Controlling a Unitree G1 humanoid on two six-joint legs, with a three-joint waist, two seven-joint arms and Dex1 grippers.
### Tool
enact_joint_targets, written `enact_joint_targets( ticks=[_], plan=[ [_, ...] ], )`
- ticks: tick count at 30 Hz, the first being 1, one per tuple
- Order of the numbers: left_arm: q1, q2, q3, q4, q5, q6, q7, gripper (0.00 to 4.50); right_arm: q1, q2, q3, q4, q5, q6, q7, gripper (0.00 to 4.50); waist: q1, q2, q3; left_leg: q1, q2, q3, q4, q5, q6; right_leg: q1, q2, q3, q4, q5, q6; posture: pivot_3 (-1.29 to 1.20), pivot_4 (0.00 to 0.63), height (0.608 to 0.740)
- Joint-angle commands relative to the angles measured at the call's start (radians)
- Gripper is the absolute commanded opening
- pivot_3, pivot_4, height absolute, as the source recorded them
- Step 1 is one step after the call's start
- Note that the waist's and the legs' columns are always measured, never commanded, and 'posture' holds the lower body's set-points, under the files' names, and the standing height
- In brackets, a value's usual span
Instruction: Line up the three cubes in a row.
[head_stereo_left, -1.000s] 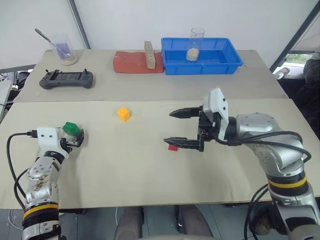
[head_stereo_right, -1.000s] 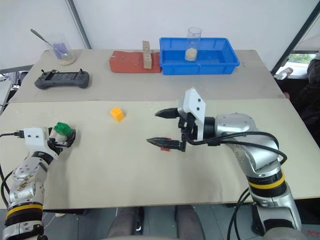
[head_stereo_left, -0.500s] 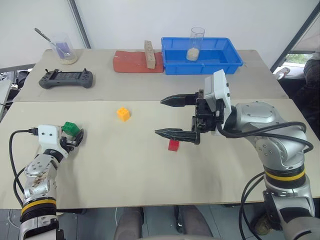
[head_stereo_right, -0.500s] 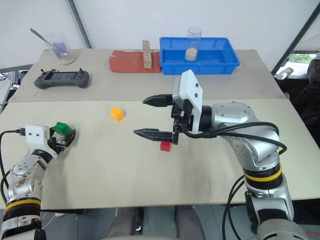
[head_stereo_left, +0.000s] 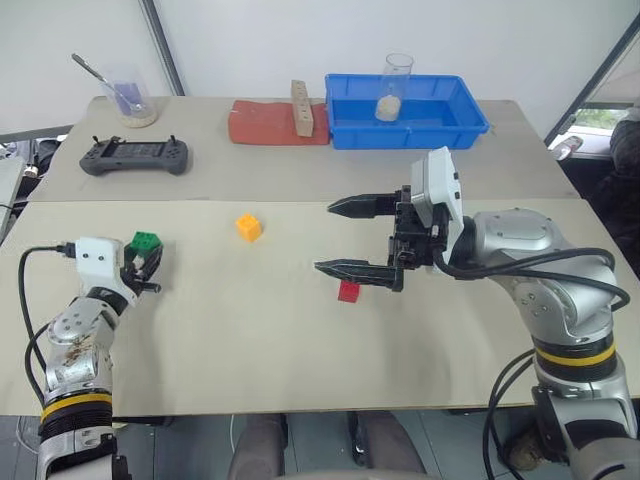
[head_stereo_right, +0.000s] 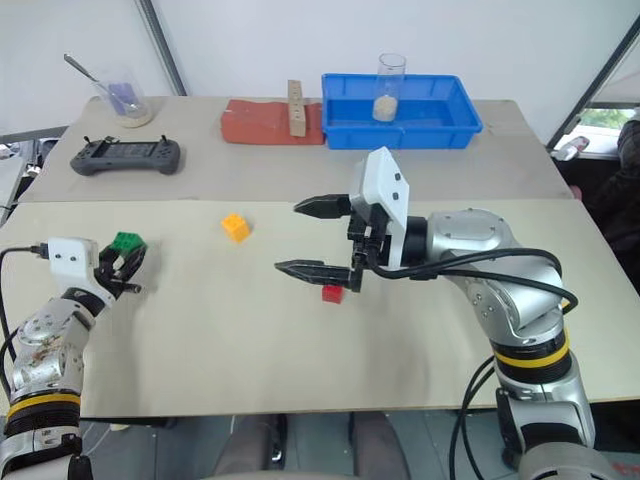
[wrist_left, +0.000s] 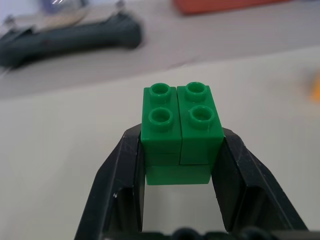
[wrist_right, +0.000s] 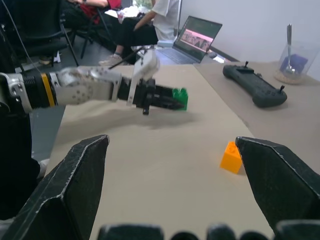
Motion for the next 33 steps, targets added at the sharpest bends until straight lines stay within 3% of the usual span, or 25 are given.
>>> enact_joint_targets(
  ticks=[1, 7, 13, 22, 33],
  plan=[
    [-0.032, 0.062, -0.101, -0.19, -0.067, 0.093, -0.157, 1.34, 0.058, -0.06, -0.072, -0.043, -0.01, -0.034, 0.008, 4.5, 0.0, 0.0, 0.0, 0.0, 0.0, 0.0, 0.0, 0.0, 0.0, 0.0, 0.0, 0.0, 0.0, 0.0, 0.0, 0.0, 0.15, 0.74],
    [-0.102, 0.083, -0.332, -0.284, -0.08, 0.119, -0.407, 1.34, 0.153, -0.114, -0.109, -0.055, -0.027, -0.052, -0.009, 4.5, -0.008, 0.0, 0.0, 0.0, 0.0, 0.0, 0.0, 0.0, 0.0, 0.0, 0.001, 0.001, -0.001, -0.002, 0.002, 0.0, 0.15, 0.74],
    [-0.249, 0.004, -0.479, 0.008, 0.016, -0.055, -0.568, 1.34, 0.192, -0.109, -0.118, -0.082, -0.033, -0.048, -0.05, 4.5, -0.012, 0.0, 0.0, 0.002, 0.0, 0.0, 0.0, 0.0, 0.0, 0.0, 0.004, 0.002, 0.002, -0.004, 0.006, 0.0, 0.15, 0.74],
    [-0.338, -0.059, -0.534, 0.262, 0.055, -0.235, -0.751, 1.34, 0.227, -0.124, -0.128, -0.138, -0.014, -0.025, -0.074, 4.5, -0.008, 0.0, 0.0, 0.0, 0.0, 0.0, 0.0, 0.0, 0.001, 0.0, 0.004, 0.003, -0.001, -0.004, 0.006, 0.0, 0.15, 0.74],
    [-0.456, -0.126, -0.533, 0.545, 0.12, -0.447, -0.841, 1.34, 0.224, -0.142, -0.135, -0.135, -0.005, -0.017, -0.07, 4.5, -0.007, 0.0, 0.0, -0.001, 0.0, -0.001, 0.001, 0.0, 0.001, 0.0, 0.004, 0.002, 0.0, -0.004, 0.006, 0.0, 0.15, 0.74]
  ],
)
